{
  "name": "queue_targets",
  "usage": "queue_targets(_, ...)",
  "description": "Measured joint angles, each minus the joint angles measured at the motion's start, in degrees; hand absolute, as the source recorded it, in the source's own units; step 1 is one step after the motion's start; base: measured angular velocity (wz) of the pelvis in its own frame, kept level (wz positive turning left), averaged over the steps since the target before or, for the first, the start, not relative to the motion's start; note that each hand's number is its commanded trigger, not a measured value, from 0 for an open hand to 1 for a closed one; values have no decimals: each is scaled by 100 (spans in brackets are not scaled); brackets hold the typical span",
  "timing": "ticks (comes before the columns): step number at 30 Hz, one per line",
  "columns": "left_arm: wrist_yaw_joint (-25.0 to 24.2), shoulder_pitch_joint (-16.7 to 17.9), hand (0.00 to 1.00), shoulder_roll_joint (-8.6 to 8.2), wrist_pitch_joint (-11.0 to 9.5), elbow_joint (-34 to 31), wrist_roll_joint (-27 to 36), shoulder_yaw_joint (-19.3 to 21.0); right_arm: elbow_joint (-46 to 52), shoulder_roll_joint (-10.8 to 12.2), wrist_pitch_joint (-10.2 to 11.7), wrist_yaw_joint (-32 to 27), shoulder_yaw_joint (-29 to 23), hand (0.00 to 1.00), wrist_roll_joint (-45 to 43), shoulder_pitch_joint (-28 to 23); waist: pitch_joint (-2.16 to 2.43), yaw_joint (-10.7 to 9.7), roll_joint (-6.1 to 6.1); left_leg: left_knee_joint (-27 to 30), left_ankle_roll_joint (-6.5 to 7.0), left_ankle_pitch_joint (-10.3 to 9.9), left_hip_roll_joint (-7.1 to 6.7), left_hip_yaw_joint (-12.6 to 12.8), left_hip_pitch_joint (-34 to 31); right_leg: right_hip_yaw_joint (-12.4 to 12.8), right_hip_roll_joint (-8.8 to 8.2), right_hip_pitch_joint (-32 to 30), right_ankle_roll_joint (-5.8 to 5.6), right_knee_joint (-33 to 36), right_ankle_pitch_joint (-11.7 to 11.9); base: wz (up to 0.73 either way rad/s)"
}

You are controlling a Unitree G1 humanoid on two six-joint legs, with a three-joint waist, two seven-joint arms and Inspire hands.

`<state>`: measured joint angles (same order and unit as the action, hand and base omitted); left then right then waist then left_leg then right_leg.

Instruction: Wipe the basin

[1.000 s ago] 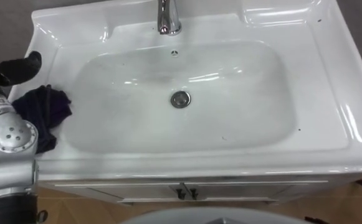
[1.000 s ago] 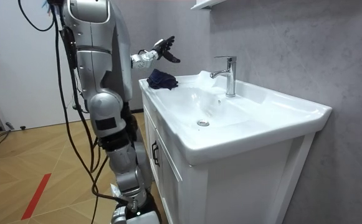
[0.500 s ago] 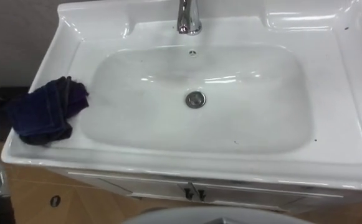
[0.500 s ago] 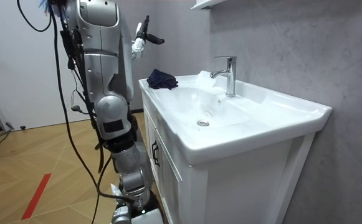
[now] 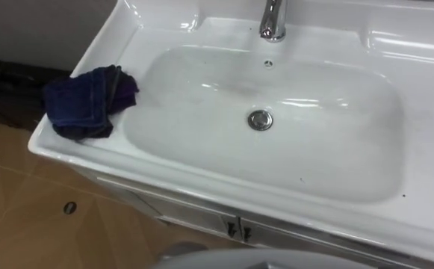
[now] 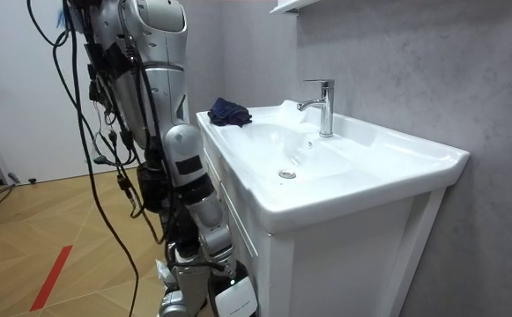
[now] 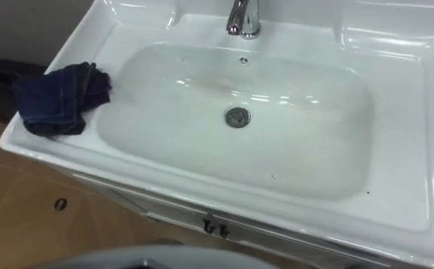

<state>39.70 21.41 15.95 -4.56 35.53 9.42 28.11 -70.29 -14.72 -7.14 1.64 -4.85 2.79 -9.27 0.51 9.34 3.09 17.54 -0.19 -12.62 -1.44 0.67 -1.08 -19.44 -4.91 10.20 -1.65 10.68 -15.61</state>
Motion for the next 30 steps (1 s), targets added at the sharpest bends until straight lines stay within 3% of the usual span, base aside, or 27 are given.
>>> queue_targets(3, -168, 74, 0, -108, 21, 606, 252, -444, -57, -49, 8, 49, 55, 0, 77, 17, -34, -10, -26, 12, 4, -4, -25, -71, -35, -80, -14, -16, -14, -5, -12, 16)
queue_targets(8, -680, 84, 0, -233, 50, 1616, 189, -836, -64, -56, 13, 110, 82, 0, 129, 50, -38, -77, -33, 51, 8, -6, -28, -99, -81, -128, -20, -13, -14, -2, -15, 3)
queue_targets(14, -1273, 161, 0, -359, 160, 1762, -310, -1269, -113, -74, 28, 312, 181, 0, 158, 123, -65, -181, -87, 72, 21, -14, -31, -103, -122, -143, -20, -14, -19, -3, -18, 3)
queue_targets(19, -1969, 70, 0, -391, 358, 1868, -811, -1471, -362, -75, 210, 585, 246, 0, 154, 263, -74, -373, -205, 98, 21, -14, -38, -97, -131, -166, -22, -11, -24, -6, -21, 0)
queue_targets(23, -2496, -114, 0, -414, 518, 1864, -1200, -1664, -374, -74, 211, 780, 376, 0, 140, 312, -122, -464, -313, 118, 25, -18, -31, -64, -148, -160, -20, -13, -24, -9, -21, 0)
queue_targets(29, -3314, -571, 0, -438, 686, 1987, -1804, -1857, -380, -73, 211, 1054, 375, 0, 157, 286, -117, -510, -332, 112, 42, -30, -22, 2, -118, -103, -25, -15, -31, -4, -16, -5)
queue_targets(30, -3445, -627, 0, -437, 688, 1993, -1805, -1945, -390, -74, 219, 1130, 377, 0, 137, 259, -114, -597, -340, 105, 42, -30, -22, 1, -117, -96, -25, -20, -31, -2, -16, 0)
